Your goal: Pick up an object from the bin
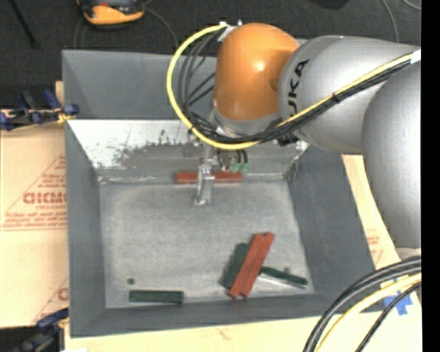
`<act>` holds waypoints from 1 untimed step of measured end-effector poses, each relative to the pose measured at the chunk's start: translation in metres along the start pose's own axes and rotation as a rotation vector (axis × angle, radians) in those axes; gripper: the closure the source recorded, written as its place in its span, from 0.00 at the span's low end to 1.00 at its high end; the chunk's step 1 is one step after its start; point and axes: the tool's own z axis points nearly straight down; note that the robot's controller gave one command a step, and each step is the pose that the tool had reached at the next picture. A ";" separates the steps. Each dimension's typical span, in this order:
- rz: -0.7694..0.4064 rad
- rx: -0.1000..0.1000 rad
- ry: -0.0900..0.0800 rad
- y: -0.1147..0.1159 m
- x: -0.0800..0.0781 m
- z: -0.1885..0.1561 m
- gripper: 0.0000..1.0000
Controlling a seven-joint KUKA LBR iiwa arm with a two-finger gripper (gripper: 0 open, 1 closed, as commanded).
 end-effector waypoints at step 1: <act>0.037 0.002 0.008 -0.039 0.004 0.043 0.00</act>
Offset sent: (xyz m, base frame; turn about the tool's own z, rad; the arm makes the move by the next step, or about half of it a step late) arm -0.0248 -0.0884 -0.1153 -0.1561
